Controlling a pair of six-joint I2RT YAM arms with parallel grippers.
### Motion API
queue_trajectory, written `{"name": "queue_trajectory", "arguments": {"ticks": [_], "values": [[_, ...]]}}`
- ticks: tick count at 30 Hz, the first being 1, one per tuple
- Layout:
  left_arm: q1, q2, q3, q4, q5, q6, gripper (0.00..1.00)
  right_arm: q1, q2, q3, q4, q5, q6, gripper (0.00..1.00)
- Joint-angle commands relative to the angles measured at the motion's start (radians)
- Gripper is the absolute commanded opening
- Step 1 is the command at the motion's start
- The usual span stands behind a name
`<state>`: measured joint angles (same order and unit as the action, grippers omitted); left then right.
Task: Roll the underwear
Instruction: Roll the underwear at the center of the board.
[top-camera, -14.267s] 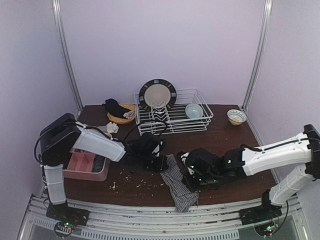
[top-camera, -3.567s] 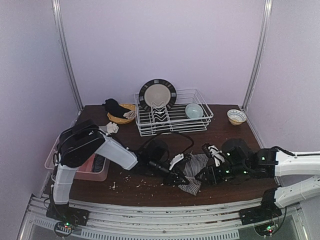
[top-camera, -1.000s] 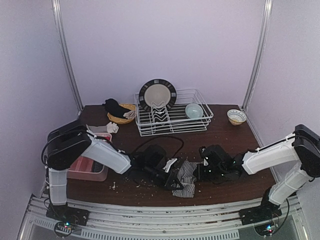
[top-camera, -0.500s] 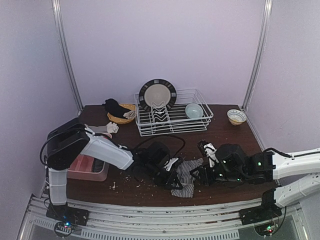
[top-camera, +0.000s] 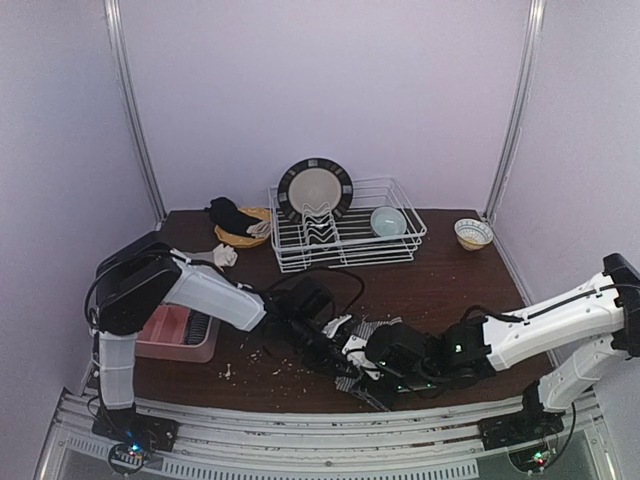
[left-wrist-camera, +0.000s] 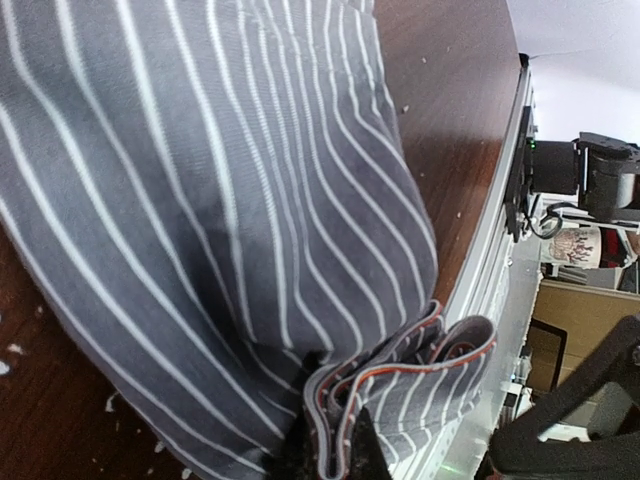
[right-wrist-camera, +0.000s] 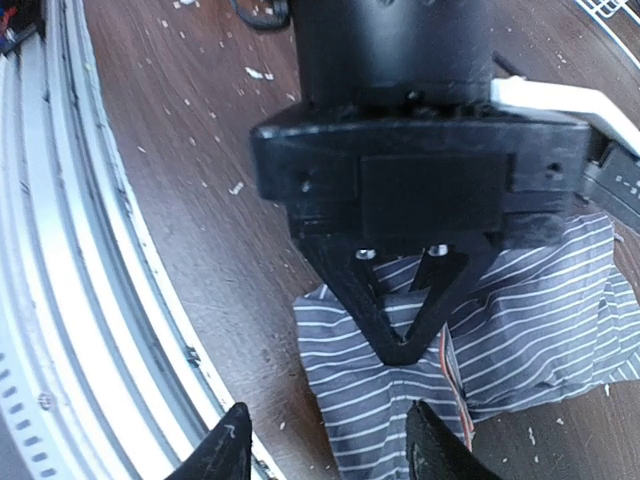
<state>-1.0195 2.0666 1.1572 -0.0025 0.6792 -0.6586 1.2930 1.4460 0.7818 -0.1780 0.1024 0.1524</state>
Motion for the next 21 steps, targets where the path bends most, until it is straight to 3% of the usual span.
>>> {"name": "queue_trajectory", "arguments": {"ticks": [1, 15, 18, 21], "values": [[0.014, 0.055, -0.002, -0.122, -0.011, 0.034, 0.00, 0.004, 0.063, 0.045, -0.045, 0.062, -0.076, 0.52], [0.039, 0.068, -0.008, -0.139, 0.020, 0.056, 0.00, 0.006, 0.206, 0.078, -0.165, 0.142, -0.026, 0.51], [0.039, 0.062, -0.014, -0.136, 0.025, 0.057, 0.00, 0.006, 0.242, 0.084, -0.181, 0.145, 0.000, 0.45], [0.039, 0.044, -0.028, -0.125, 0.027, 0.057, 0.00, 0.006, 0.259, 0.076, -0.174, 0.137, 0.019, 0.29]]}}
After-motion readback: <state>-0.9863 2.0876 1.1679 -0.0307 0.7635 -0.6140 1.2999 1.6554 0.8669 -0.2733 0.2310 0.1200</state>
